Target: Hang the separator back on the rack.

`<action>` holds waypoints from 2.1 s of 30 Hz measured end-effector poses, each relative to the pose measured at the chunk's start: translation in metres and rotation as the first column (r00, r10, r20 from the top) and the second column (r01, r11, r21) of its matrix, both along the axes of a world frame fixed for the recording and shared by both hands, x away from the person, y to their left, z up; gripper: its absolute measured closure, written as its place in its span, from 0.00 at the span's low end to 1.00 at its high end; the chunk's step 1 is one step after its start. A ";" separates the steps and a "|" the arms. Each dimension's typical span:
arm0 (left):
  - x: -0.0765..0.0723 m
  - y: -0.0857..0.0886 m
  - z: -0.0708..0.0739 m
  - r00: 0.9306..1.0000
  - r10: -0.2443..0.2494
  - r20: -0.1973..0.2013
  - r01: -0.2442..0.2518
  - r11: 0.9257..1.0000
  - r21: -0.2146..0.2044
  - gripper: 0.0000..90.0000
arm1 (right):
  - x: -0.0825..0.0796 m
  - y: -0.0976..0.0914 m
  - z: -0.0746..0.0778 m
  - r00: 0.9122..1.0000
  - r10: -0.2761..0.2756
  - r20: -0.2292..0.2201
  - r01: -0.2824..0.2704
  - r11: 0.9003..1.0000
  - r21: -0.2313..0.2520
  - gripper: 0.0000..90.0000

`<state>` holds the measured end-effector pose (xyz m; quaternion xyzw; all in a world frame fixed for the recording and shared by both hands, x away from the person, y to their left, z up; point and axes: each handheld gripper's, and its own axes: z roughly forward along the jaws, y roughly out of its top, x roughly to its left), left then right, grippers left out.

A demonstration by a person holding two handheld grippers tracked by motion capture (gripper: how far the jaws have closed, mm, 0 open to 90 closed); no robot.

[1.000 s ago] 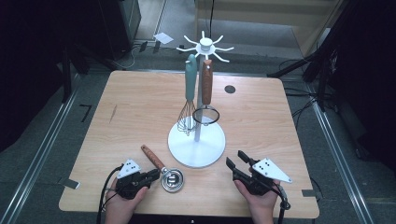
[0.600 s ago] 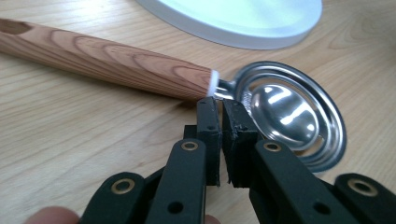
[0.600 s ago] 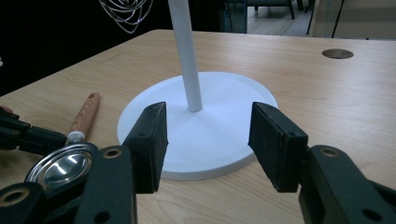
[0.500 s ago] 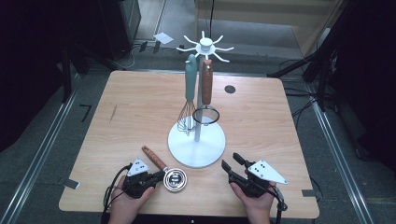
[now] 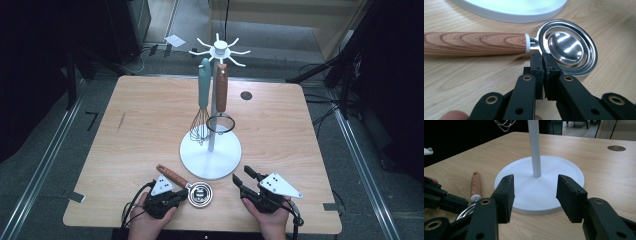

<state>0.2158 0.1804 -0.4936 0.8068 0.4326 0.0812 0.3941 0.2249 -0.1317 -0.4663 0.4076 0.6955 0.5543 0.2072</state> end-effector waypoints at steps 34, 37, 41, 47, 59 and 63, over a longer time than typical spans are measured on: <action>0.026 0.132 0.015 0.925 0.346 0.154 -0.312 0.927 -0.207 0.37 | 0.005 0.072 -0.037 0.927 0.273 -0.258 -0.327 0.924 -0.199 1.00; 0.027 0.126 0.013 0.936 0.323 0.136 -0.292 0.933 -0.211 0.42 | 0.005 0.067 -0.037 0.930 0.270 -0.251 -0.325 0.922 -0.210 1.00; 0.028 0.120 0.012 0.954 0.280 0.104 -0.254 0.944 -0.210 0.57 | 0.002 0.058 -0.037 0.939 0.248 -0.236 -0.305 0.921 -0.244 0.99; 0.033 0.100 0.009 0.971 0.228 0.073 -0.215 0.964 -0.159 0.79 | 0.001 0.042 -0.036 0.949 0.208 -0.236 -0.266 0.930 -0.254 0.99; 0.044 0.049 0.000 0.991 0.133 0.004 -0.133 0.989 -0.071 0.91 | -0.005 0.013 -0.035 0.960 0.142 -0.243 -0.202 0.948 -0.246 0.99; 0.046 0.040 0.000 0.993 0.115 -0.002 -0.115 0.991 -0.062 0.91 | -0.008 0.007 -0.034 0.961 0.136 -0.239 -0.195 0.951 -0.241 0.98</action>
